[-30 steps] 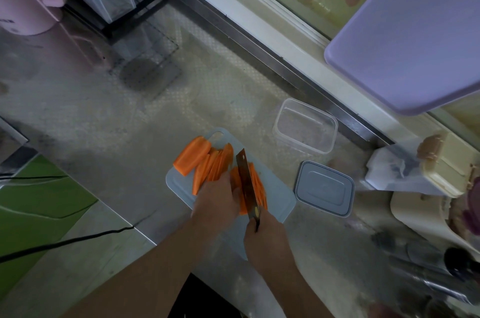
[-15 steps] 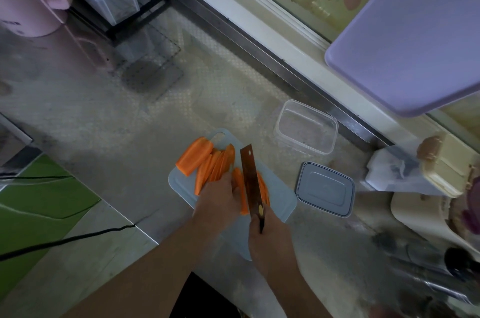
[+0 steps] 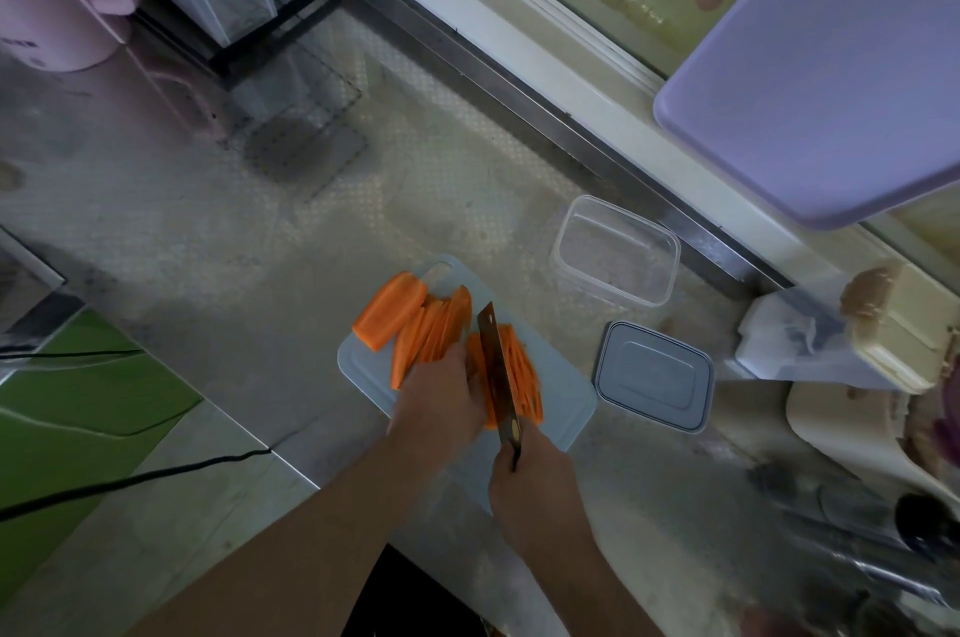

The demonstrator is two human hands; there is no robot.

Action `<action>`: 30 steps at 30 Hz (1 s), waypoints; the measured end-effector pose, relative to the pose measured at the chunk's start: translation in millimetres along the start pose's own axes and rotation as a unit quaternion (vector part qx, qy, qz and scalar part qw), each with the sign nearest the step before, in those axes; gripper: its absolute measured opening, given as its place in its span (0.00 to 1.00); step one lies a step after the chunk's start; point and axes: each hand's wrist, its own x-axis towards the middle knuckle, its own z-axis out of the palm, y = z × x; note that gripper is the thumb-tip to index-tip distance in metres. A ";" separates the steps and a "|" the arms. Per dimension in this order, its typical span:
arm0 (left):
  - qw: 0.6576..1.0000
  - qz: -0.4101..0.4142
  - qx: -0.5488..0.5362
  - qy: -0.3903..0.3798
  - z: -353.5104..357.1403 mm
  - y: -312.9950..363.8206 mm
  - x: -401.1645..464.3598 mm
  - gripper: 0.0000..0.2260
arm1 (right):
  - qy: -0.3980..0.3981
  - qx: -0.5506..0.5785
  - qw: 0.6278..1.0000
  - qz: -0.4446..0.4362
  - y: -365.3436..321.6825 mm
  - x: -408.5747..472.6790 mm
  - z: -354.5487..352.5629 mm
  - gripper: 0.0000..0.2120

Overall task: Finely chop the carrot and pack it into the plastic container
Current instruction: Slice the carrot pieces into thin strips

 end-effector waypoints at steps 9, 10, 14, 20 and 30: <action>1.000 0.003 -0.022 0.000 0.0 -3.4 0.7 0.06 | 0.026 0.035 0.999 0.010 0.3 4.5 3.5 0.07; 1.000 0.004 -0.021 -0.003 -0.3 -3.8 0.8 0.05 | 0.020 0.039 0.999 0.015 2.3 1.1 2.2 0.08; 1.000 0.008 -0.012 -0.006 0.0 -4.3 -0.7 0.06 | 0.012 0.056 0.998 0.011 2.1 -10.9 -9.1 0.10; 1.000 0.013 -0.001 -0.009 -1.9 -2.3 -1.0 0.06 | 0.012 0.074 0.997 0.015 -4.5 -10.8 -11.6 0.10; 1.000 0.006 -0.014 -0.006 1.1 -5.1 0.6 0.07 | 0.023 0.044 0.999 0.011 -8.8 -11.6 3.4 0.09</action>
